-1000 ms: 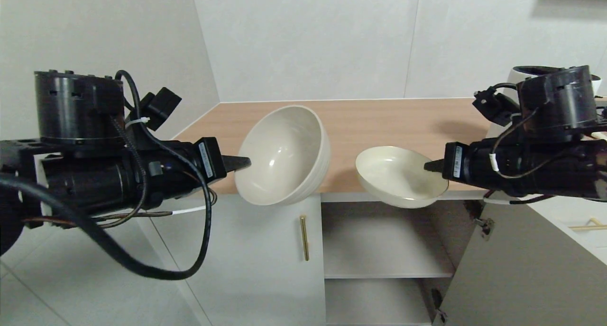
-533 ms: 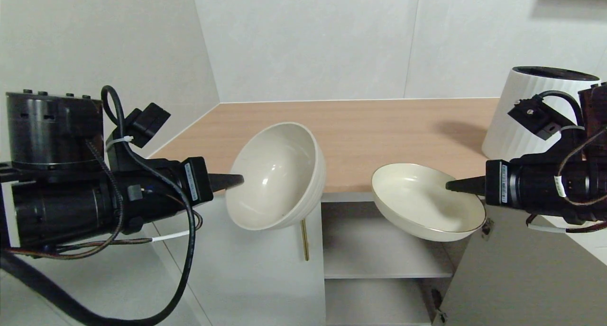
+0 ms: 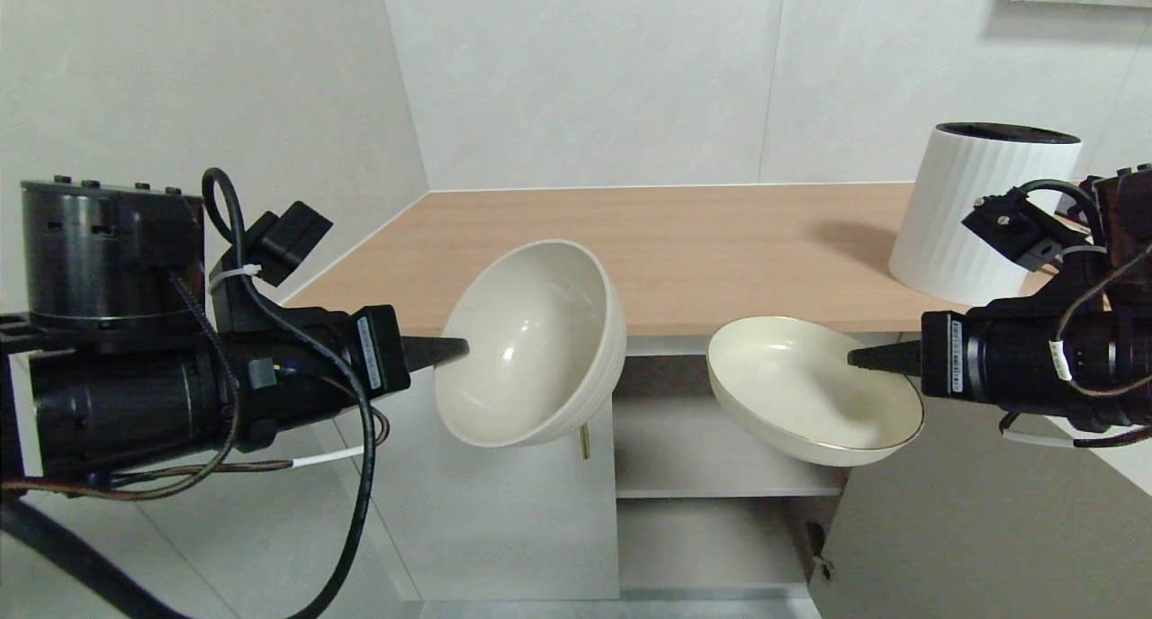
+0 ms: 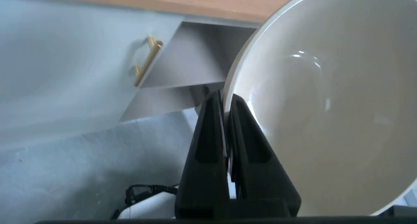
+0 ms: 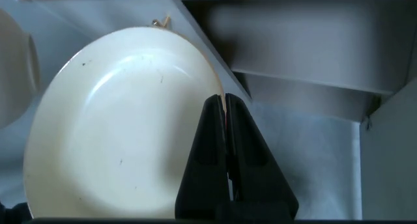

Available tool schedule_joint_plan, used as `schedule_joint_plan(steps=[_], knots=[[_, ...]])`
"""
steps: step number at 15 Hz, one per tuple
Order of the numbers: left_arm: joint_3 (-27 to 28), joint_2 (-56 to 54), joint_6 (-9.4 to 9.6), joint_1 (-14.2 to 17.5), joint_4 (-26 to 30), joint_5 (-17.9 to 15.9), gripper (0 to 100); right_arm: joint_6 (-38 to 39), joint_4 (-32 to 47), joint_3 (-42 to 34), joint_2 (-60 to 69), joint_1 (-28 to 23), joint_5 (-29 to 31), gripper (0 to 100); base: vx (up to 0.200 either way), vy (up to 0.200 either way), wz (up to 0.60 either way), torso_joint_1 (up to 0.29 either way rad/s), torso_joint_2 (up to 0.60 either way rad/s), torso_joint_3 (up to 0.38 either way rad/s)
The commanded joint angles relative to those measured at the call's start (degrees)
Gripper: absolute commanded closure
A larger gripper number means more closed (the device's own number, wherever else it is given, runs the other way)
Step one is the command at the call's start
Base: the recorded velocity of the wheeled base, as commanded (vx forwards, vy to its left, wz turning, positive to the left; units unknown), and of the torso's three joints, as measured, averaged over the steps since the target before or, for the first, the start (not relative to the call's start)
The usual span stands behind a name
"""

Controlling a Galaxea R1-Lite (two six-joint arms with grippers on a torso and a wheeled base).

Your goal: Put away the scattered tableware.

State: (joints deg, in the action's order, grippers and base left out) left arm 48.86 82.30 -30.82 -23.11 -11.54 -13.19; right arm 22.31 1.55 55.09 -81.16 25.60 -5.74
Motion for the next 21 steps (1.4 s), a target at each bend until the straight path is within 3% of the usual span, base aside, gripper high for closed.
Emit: schedule_joint_plan(steps=[1,9,21], knots=[[0.01,1.11,0.06,0.00,0.03,0.01,100,0.02,0.03,0.02,-1.72,-0.11,0.03,100,0.000,0.000,0.00,0.000,0.00,0.000],[0.01,1.72,0.06,0.00,0.03,0.18,100,-0.07,-0.23,0.19,-4.53,-0.99,0.20,100,0.000,0.000,0.00,-0.018,0.05,0.032],[0.01,2.96,-0.03,0.00,-0.06,0.18,100,-0.07,-2.69,0.11,-8.75,-2.40,0.38,100,0.000,0.000,0.00,-0.114,0.41,0.282]])
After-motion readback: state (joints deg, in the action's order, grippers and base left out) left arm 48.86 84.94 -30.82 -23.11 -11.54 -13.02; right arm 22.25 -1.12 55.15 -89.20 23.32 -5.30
